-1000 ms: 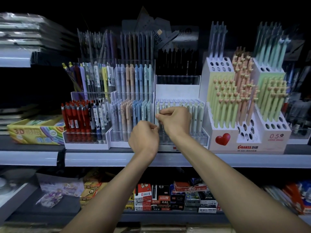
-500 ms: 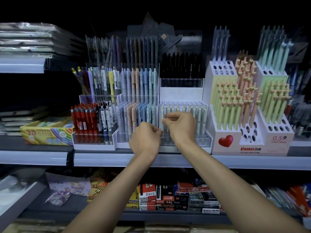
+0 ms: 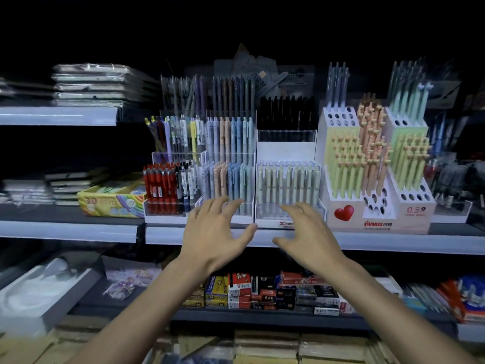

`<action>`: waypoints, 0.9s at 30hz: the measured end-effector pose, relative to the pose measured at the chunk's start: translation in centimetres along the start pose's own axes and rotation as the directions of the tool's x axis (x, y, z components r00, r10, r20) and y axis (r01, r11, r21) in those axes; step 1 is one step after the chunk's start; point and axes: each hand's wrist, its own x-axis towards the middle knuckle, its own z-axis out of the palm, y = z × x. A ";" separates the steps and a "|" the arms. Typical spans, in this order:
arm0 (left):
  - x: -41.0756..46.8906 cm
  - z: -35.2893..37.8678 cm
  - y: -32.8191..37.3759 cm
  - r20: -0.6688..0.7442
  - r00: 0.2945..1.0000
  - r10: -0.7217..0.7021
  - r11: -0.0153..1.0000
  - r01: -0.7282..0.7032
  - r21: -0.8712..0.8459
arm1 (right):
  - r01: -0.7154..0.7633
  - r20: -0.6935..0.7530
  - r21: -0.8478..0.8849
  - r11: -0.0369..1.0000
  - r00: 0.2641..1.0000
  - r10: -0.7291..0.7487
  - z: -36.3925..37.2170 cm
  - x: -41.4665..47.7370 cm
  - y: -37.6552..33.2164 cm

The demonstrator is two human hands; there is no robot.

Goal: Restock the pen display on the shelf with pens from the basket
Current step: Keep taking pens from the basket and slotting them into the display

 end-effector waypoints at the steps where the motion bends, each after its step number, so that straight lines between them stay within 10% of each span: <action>1: -0.9 0.0 -0.2 0.042 0.999 0.011 0.999 -0.012 0.031 | -0.011 0.033 -0.061 0.998 0.999 0.013 0.2 -0.8 0.4; 7: -7.3 2.0 -1.2 0.281 0.960 0.016 0.982 -0.069 0.177 | 0.067 0.266 -0.290 0.955 0.964 0.013 2.8 -6.2 3.0; 22: -23.8 13.1 -3.7 0.481 0.868 -0.121 0.992 0.120 0.034 | 0.040 0.560 -0.099 0.994 0.828 0.022 17.9 -19.7 7.8; 27: -30.1 18.8 -3.6 0.654 0.708 -0.266 0.954 0.292 0.071 | -0.107 0.700 -0.051 0.993 0.705 0.112 26.2 -25.6 9.3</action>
